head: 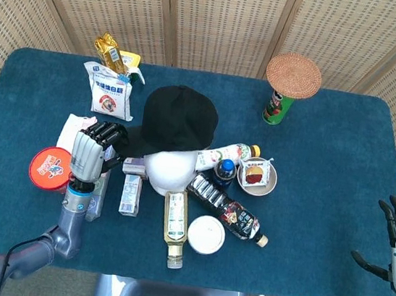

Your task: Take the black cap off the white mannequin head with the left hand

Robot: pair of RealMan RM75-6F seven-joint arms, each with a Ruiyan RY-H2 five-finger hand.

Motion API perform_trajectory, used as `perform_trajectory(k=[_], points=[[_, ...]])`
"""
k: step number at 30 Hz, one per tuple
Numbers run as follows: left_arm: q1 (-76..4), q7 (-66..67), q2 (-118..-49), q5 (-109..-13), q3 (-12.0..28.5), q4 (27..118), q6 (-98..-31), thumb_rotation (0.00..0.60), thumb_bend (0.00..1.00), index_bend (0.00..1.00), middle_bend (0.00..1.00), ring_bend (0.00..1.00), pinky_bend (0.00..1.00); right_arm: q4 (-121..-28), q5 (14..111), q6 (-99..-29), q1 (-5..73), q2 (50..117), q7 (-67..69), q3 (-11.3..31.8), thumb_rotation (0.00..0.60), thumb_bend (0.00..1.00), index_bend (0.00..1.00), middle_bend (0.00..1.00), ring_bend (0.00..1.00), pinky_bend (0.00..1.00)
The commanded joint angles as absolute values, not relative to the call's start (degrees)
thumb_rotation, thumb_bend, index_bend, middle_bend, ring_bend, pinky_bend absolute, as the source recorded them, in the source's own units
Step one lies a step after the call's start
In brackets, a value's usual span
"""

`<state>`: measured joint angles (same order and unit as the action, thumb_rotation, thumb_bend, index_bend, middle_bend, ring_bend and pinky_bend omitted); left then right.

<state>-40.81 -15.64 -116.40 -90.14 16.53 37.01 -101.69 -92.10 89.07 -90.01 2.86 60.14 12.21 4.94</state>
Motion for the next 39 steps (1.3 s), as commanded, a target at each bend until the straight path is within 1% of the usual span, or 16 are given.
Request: perform_trajectory(k=[1,8,13,18,22,29,34,39], points=[[-42.41,-13.62,-115.60,-90.47,17.46,38.69,-102.63,0.600,0.35,0.66,0.53,0.49,0.66,-92.11,89.04,-89.95,2.89,60.12,12.24,4.93,0.600,0.07,0.04,0.00,0.00,0.05],[-45.70,-8.89,-112.41,-90.73,19.82,43.88,-103.12,0.600,0.35,0.66,0.53,0.49,0.66,-92.06,88.87,-89.77,2.95,60.02,12.60,4.96,0.600,0.07,0.04,0.00,0.00,0.05],[-47.02,-5.55,-108.71,-90.89,21.49,48.29,-103.53,0.600,0.35,0.66,0.53,0.49,0.66,-92.00,88.88,-89.56,3.03,60.02,12.65,4.90,0.600,0.07,0.04,0.00,0.00,0.05],[-46.38,-3.85,-104.35,-90.21,22.81,52.31,-104.02,0.600,0.35,0.66,0.53,0.49,0.66,-92.08,88.91,-89.65,3.00,59.93,12.79,4.90,0.600,0.07,0.04,0.00,0.00,0.05],[-44.20,-4.33,-101.32,-89.48,22.47,53.63,-104.37,0.600,0.35,0.66,0.53,0.49,0.66,-92.18,89.04,-89.70,2.98,59.91,12.75,4.83,0.600,0.07,0.04,0.00,0.00,0.05],[-38.86,-8.36,-98.63,-85.98,21.18,50.97,-103.41,0.600,0.35,0.66,0.53,0.49,0.66,-92.60,89.54,-89.72,2.96,59.93,12.31,4.51,0.600,0.07,0.04,0.00,0.00,0.05],[-36.69,-11.69,-99.85,-84.45,19.66,46.62,-101.74,0.600,0.35,0.66,0.53,0.49,0.66,-92.97,89.94,-89.49,3.05,60.02,11.76,4.21,0.600,0.07,0.04,0.00,0.00,0.05],[-36.47,-14.43,-102.91,-83.90,18.40,40.24,-99.94,0.600,0.35,0.66,0.53,0.49,0.66,-93.40,90.34,-89.53,3.02,60.01,11.50,3.95,0.600,0.07,0.04,0.00,0.00,0.05]])
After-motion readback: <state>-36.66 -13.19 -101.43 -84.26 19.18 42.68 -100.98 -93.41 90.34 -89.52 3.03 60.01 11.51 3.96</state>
